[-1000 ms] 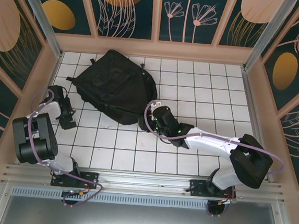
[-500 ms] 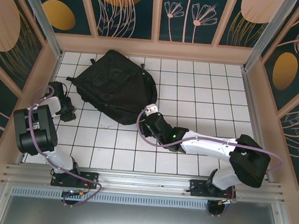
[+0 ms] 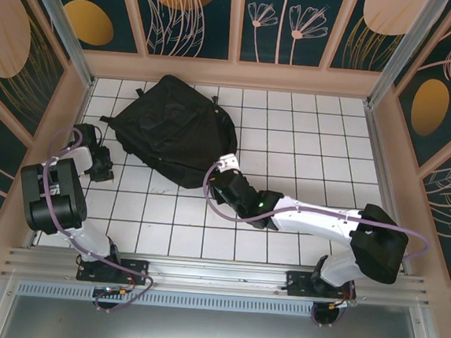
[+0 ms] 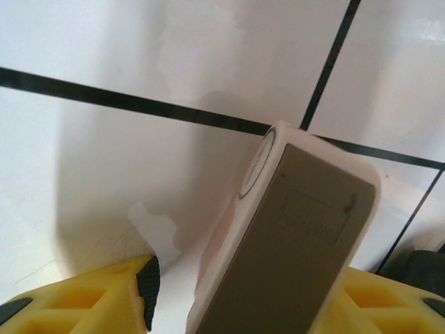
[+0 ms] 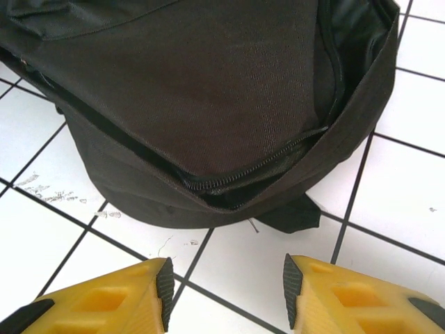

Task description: Pack books, pencil case, and school supplies into a backpack

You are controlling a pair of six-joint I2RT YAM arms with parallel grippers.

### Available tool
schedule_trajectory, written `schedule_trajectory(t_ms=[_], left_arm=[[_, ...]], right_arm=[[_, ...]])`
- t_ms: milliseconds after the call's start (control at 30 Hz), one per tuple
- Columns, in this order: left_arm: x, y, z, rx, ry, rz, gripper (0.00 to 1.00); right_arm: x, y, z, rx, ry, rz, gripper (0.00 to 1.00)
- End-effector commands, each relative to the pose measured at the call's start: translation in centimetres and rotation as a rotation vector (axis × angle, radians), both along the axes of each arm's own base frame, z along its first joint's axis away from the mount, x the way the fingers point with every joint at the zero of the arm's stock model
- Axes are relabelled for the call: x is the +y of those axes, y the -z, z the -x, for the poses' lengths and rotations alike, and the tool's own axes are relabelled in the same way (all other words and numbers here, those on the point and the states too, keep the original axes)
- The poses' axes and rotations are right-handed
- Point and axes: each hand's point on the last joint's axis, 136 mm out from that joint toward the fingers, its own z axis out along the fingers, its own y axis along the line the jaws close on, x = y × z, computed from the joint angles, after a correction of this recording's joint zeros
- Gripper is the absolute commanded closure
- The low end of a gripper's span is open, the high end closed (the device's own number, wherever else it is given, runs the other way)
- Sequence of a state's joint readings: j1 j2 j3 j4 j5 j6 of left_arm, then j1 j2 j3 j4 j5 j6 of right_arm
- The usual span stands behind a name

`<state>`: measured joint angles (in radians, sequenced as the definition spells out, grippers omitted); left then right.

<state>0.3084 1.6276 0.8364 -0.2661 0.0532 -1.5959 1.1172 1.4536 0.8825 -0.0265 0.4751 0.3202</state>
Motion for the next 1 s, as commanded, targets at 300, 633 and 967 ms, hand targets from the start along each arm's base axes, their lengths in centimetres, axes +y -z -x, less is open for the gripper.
schedule_trajectory(t_ms=[300, 633, 967], left_arm=[[-4.3, -0.6, 5.1, 0.057, 0.193, -0.010, 0.44], [-9.7, -2.6, 6.9, -0.013, 0.375, -0.038, 0.44], [-10.8, -6.3, 7.1, -0.021, 0.585, -0.236, 0.25]], right_arm=[[-2.5, -4.5, -0.8, -0.104, 0.100, 0.020, 0.52], [-6.6, -9.1, -1.8, -0.133, 0.196, -0.094, 0.51], [-8.5, -8.9, -2.6, -0.082, 0.226, -0.152, 0.51]])
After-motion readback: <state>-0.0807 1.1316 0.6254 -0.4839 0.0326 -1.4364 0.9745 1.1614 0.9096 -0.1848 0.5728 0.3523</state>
